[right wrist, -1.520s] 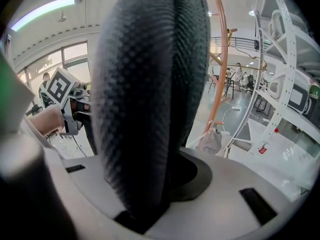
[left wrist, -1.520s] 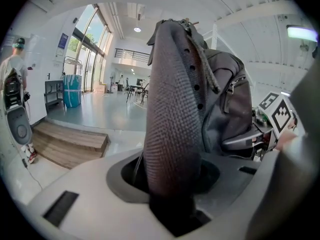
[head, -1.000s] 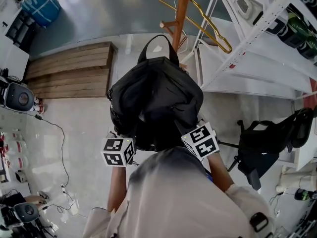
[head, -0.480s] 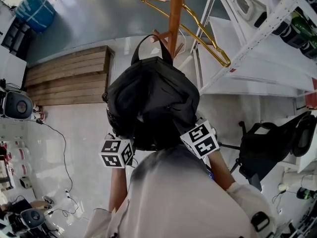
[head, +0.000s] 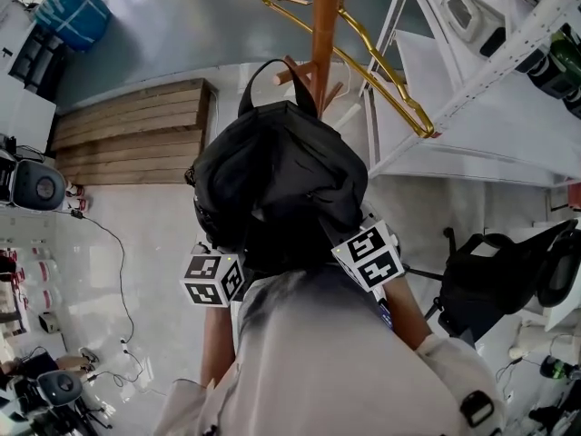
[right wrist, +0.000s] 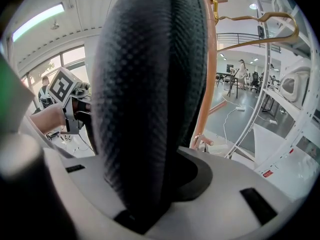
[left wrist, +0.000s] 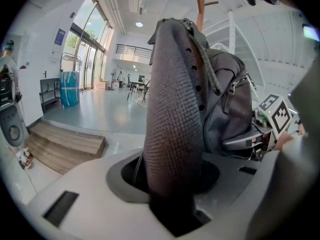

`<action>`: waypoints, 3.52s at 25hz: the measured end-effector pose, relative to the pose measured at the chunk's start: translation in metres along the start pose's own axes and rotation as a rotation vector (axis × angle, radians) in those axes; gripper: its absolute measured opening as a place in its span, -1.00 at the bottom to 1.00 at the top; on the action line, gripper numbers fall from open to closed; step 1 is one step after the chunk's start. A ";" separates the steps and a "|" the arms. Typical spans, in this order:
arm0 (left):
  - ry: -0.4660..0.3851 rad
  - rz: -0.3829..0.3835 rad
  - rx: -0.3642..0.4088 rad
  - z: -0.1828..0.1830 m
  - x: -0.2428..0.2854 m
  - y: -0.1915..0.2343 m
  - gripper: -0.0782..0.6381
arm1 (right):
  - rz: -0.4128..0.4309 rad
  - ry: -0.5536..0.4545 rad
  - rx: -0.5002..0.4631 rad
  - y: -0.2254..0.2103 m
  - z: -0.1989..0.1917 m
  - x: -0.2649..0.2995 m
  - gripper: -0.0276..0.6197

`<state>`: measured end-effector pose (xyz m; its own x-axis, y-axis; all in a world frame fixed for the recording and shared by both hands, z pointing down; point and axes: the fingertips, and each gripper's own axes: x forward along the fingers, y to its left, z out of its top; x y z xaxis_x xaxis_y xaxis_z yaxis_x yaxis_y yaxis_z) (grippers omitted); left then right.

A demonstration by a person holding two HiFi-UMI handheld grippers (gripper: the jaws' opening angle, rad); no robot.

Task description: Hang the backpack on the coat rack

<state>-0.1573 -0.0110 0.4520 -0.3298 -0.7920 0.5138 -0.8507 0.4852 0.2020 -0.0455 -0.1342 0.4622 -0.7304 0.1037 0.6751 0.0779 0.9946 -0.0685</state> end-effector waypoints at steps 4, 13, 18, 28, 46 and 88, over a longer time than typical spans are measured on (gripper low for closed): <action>-0.001 0.010 0.004 0.003 0.002 0.002 -0.34 | 0.002 -0.006 0.002 -0.003 0.003 0.002 -0.53; 0.017 -0.032 0.013 0.014 0.011 0.010 -0.33 | -0.036 -0.008 0.015 -0.007 0.013 0.006 -0.53; 0.045 -0.073 0.042 0.025 0.020 0.022 -0.34 | -0.063 -0.007 0.068 -0.005 0.020 0.015 -0.53; 0.110 -0.183 0.070 0.027 0.038 0.044 -0.34 | -0.125 0.027 0.164 0.003 0.022 0.032 -0.53; 0.169 -0.404 0.159 0.039 0.071 0.069 -0.34 | -0.295 0.054 0.308 0.018 0.029 0.050 -0.53; 0.286 -0.610 0.317 0.032 0.123 0.092 -0.34 | -0.453 0.051 0.602 0.034 0.013 0.099 -0.53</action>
<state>-0.2894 -0.0754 0.5076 0.3213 -0.7380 0.5934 -0.9402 -0.1740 0.2926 -0.1245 -0.0896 0.5170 -0.5689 -0.3014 0.7652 -0.6176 0.7710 -0.1554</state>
